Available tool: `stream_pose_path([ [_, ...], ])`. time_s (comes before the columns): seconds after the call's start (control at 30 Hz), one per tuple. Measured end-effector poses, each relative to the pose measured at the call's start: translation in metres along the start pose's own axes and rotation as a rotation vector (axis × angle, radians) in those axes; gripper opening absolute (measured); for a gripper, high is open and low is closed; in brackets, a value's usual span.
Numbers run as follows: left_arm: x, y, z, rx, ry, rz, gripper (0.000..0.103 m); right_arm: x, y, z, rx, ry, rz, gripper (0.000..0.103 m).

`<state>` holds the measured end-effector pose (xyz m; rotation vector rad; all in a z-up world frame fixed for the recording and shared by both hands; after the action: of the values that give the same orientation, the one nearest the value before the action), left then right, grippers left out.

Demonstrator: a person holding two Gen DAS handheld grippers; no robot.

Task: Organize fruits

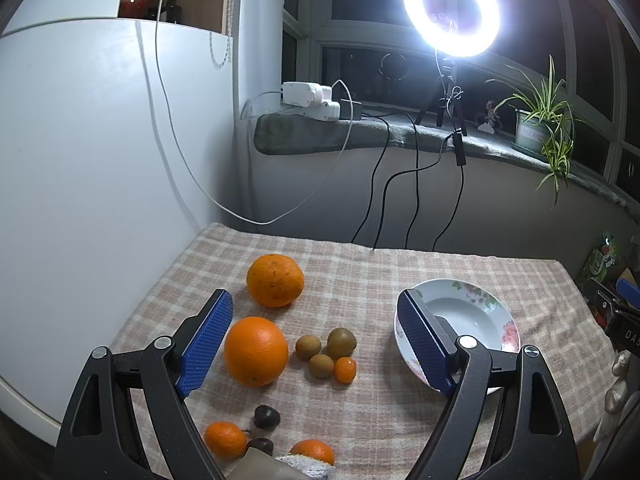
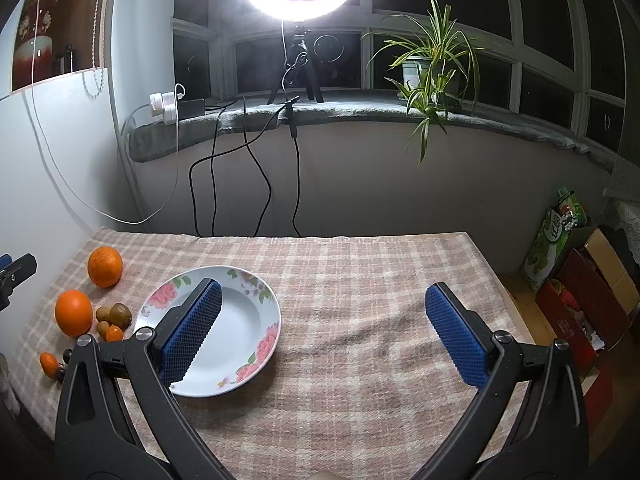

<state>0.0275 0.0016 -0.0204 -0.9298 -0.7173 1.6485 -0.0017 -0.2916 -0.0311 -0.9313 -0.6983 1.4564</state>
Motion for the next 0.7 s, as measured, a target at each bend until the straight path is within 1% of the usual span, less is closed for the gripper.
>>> stream_pose_path([
  [0.7,0.0030,0.0005,0.0004,0.001,-0.004,0.004,0.085,0.0051,0.0016,-0.0067,0.013,-0.018,0.002,0.103],
])
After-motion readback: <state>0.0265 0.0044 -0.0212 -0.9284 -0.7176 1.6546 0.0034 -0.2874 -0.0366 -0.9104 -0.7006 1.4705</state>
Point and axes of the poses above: each gripper's, at about its wrist camera, not at the fingertips, and z roughly against the way its jaws point, x to its left, y to its underside, the point moved 3 cm from there along -z, roughly the way its jaws point, and after that the axes turned 12 degrees about z, right-handed, at the moved point
